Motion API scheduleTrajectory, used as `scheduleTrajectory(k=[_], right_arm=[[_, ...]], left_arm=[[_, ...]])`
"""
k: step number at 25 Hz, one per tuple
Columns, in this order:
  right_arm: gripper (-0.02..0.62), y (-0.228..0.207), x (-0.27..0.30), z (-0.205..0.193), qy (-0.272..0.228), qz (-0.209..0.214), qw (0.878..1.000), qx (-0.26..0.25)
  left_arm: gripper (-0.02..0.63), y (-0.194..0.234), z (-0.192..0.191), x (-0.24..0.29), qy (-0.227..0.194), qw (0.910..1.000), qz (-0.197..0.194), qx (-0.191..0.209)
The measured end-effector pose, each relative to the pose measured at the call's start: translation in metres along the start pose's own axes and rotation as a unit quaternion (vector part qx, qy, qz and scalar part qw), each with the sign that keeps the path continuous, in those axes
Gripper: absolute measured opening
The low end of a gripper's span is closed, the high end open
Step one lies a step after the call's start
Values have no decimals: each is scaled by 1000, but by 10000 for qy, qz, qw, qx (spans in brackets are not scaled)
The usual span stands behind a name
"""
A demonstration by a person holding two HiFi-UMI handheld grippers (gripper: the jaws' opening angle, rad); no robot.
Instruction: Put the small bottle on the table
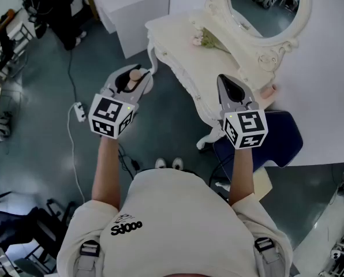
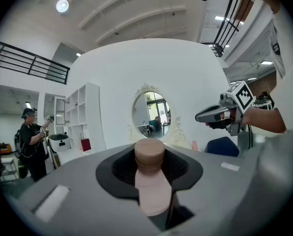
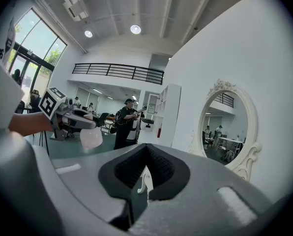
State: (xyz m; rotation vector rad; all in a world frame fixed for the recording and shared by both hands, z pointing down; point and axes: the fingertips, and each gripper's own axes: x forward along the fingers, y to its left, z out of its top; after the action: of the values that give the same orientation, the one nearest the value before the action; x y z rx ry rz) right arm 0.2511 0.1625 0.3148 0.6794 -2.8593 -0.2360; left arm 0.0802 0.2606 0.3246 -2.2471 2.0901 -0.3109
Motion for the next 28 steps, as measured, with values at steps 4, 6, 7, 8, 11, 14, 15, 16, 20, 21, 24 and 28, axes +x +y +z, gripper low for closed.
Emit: scheduleTrajectory(k=[4, 6, 7, 8, 11, 14, 15, 16, 20, 21, 24, 28], right_arm=[[2, -1, 8, 0, 22, -43, 10000, 19], [2, -2, 12, -1, 3, -44, 10000, 47], [2, -1, 14, -1, -21, -36, 10000, 82], [2, 0, 16, -1, -48, -25, 9999, 128], [2, 5, 22, 1, -119, -21, 9996, 247], [2, 11, 29, 2, -132, -48, 9995, 294], [2, 12, 32, 1, -116, -52, 9995, 304], [2, 13, 35, 0, -91, -56, 9994, 318], [2, 8, 49, -7, 3, -103, 9991, 404], [2, 7, 52, -7, 4, -116, 9990, 420], [2, 0, 66, -6, -15, -157, 9989, 435], [2, -20, 92, -7, -33, -319, 9989, 329]], left_arm=[[138, 6, -4, 6, 35, 10000, -29, -66], [138, 8, -7, 8, 59, 9999, -55, -62], [138, 9, -8, 10, 74, 9999, -74, -53], [138, 10, -9, 10, 86, 9999, -96, -41], [138, 16, -11, 7, 101, 9999, -138, -3], [138, 27, -17, 5, 157, 9998, -134, -35], [138, 31, -20, 5, 181, 9997, -135, -68], [138, 34, -24, 6, 202, 9996, -137, -105], [138, 46, -34, 15, 248, 9993, -170, -220], [138, 49, -36, 18, 247, 9992, -187, -239], [138, 59, -37, 31, 212, 9992, -226, -268], [138, 74, -38, 55, 180, 9992, -263, -239]])
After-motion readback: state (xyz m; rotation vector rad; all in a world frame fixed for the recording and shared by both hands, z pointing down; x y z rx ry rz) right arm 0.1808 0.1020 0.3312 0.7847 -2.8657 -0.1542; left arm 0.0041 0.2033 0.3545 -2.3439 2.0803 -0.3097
